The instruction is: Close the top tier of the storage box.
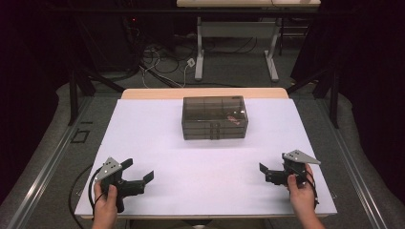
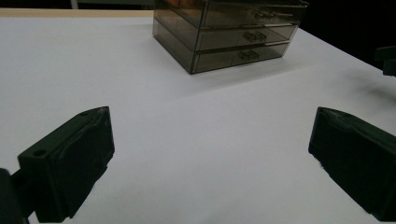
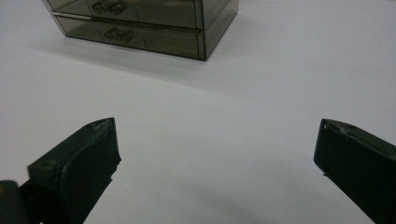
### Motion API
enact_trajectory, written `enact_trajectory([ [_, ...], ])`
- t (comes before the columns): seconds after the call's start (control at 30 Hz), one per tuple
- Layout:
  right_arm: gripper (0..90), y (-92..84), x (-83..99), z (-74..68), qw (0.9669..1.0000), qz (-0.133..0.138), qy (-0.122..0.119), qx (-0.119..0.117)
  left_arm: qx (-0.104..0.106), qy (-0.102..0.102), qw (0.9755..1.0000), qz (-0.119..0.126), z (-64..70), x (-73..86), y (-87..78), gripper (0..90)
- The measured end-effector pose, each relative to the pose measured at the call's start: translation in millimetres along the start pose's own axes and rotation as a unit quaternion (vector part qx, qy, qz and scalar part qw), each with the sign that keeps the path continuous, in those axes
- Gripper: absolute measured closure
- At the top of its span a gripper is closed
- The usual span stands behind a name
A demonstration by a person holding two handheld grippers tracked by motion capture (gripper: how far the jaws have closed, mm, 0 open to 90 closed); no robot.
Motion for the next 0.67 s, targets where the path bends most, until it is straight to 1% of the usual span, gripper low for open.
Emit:
enact_trajectory([
  [0.13,0.1,-0.4,0.1,0.1,1.0,0.002,0.001,0.003,-0.002,0.002,1.0,-0.003,-1.5,1.8,0.4,0.2],
  [0.17,0.2,-0.7,0.1,0.5,1.0,0.001,-0.002,0.004,-0.003,0.002,1.0,-0.004,-1.8,2.3,0.7,0.2],
  [0.33,0.1,-1.8,0.4,0.3,1.0,-0.007,-0.004,0.002,-0.006,0.003,1.0,-0.006,-3.1,4.5,1.1,0.2],
  [0.43,0.2,-1.5,1.0,1.1,0.9999,-0.011,0.0,0.003,-0.006,0.001,1.0,-0.006,-3.5,5.1,1.2,0.2],
  [0.47,0.2,-1.9,0.8,1.9,0.9999,-0.01,-0.002,0.004,-0.007,0.0,1.0,-0.005,-3.5,5.4,1.1,0.2],
  [0.57,0.2,-2.7,1.1,2.6,0.9999,-0.012,0.006,0.004,-0.007,0.0,1.0,-0.006,-4.8,5.8,0.8,0.2],
  [0.67,0.2,-3.5,1.1,5.3,0.9998,-0.016,0.004,0.006,-0.01,-0.003,0.9999,-0.006,-6.2,5.7,0.7,0.2],
])
Point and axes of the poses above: each handheld gripper's, and its own axes: y roughly forward along the jaws, x roughly out of its underside, z roughly to its right, the point moved 4 cm from there along y, roughly forward along the jaws, and after that the axes turned 3 degrees about -z, right-handed, at the moved point
